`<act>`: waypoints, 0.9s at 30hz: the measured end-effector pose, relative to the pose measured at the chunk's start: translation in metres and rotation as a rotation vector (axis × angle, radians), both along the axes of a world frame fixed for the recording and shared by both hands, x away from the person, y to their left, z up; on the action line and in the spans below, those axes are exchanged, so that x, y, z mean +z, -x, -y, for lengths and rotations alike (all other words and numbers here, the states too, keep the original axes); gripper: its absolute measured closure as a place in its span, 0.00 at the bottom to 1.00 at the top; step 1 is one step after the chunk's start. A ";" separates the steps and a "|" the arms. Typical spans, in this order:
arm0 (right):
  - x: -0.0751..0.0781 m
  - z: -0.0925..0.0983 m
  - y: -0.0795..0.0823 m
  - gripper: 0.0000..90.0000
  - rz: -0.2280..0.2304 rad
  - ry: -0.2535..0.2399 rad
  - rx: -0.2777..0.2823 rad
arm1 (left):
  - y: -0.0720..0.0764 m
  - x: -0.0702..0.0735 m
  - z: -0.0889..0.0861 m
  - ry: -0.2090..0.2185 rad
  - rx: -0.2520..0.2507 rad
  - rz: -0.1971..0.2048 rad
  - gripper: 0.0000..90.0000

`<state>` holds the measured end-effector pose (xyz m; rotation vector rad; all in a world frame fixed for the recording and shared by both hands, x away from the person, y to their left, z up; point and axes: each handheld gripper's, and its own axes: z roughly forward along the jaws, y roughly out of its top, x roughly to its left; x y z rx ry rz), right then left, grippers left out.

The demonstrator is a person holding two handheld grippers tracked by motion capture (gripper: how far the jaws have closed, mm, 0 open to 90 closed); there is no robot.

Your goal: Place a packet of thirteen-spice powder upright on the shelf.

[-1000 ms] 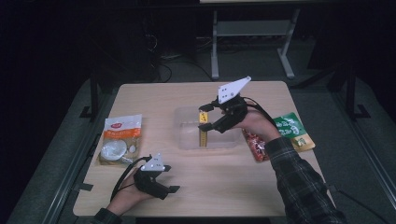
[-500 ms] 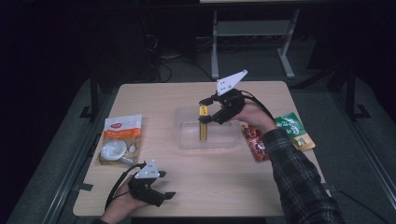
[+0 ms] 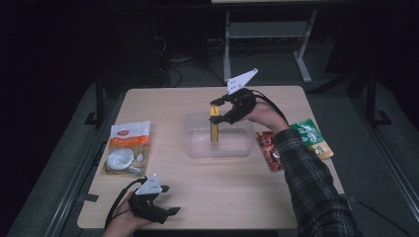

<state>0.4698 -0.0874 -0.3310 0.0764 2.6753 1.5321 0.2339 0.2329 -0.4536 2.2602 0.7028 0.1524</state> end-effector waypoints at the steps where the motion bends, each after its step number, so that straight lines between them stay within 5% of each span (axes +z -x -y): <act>1: 0.000 0.000 0.000 0.35 0.000 0.000 0.000 | 0.000 0.000 0.000 0.000 0.000 0.000 0.20; 16: -0.005 0.000 -0.005 0.35 -0.004 -0.005 0.014 | 0.000 0.000 0.000 -0.011 -0.009 -0.009 0.20; 27: -0.011 -0.003 -0.005 0.35 0.006 0.043 0.034 | -0.001 -0.001 0.001 -0.002 -0.009 -0.008 0.20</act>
